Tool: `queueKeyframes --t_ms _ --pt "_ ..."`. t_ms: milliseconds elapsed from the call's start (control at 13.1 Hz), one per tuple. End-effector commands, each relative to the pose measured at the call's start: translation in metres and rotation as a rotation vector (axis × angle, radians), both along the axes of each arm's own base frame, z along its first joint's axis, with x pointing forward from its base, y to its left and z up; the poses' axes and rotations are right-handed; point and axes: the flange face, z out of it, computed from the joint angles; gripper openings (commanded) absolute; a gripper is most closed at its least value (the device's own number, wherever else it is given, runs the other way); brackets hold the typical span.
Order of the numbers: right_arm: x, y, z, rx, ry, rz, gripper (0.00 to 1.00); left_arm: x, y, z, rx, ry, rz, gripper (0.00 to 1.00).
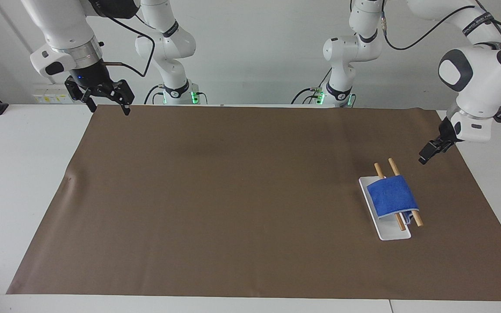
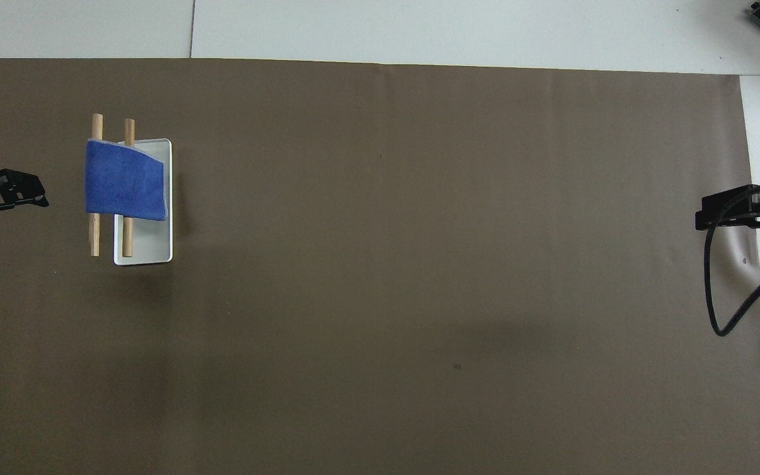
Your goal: Right arm passes towel to left arm to hang
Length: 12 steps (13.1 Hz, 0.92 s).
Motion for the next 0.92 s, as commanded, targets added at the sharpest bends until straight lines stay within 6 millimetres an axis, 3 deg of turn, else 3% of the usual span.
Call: queueKeyframes --t_ms 0,229,839 --pt "-0.006 0.000 0.000 -0.011 -0.011 0.014 1.00 -0.001 -0.028 0.035 0.012 0.054 -0.066 1.00" --pt "-0.007 0.002 -0.001 0.023 -0.007 -0.014 1.00 -0.007 -0.064 0.075 0.008 0.046 -0.126 1.00" --pt "-0.008 -0.005 0.000 0.024 -0.009 -0.023 1.00 -0.045 -0.083 0.125 0.006 0.022 -0.179 1.00"
